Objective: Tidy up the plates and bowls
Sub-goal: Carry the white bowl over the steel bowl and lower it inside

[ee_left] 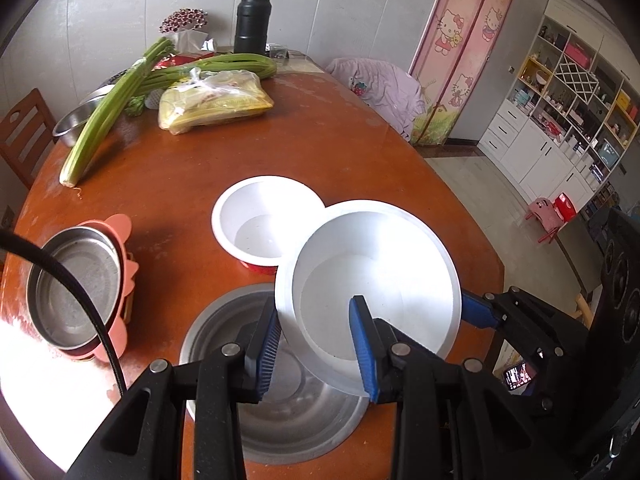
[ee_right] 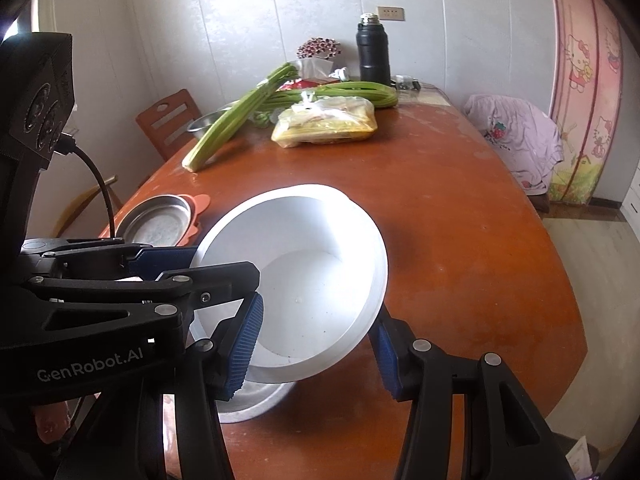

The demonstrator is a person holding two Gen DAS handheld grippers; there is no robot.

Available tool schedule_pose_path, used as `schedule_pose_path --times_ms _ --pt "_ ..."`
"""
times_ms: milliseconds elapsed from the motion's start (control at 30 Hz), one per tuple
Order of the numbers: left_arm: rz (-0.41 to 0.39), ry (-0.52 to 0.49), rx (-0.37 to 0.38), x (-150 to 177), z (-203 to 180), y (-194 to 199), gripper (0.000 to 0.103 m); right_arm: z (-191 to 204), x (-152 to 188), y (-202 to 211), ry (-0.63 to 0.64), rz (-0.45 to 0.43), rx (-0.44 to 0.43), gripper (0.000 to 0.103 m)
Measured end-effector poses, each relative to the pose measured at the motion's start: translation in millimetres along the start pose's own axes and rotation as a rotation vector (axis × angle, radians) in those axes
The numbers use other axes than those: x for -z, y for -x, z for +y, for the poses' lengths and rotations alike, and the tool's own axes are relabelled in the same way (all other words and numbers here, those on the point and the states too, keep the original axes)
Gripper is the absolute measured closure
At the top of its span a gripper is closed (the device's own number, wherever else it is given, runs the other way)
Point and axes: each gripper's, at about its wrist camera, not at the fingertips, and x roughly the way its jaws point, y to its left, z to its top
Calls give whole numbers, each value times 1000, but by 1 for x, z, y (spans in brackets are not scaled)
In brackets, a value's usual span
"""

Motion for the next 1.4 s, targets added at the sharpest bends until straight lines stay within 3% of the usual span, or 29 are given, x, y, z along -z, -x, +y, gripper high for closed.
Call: schedule_pose_path --times_ms 667,1400 --pt "0 47 -24 33 39 14 68 49 8 -17 72 45 -21 49" --pt "78 72 -20 47 60 -20 68 54 18 -54 74 146 -12 49"
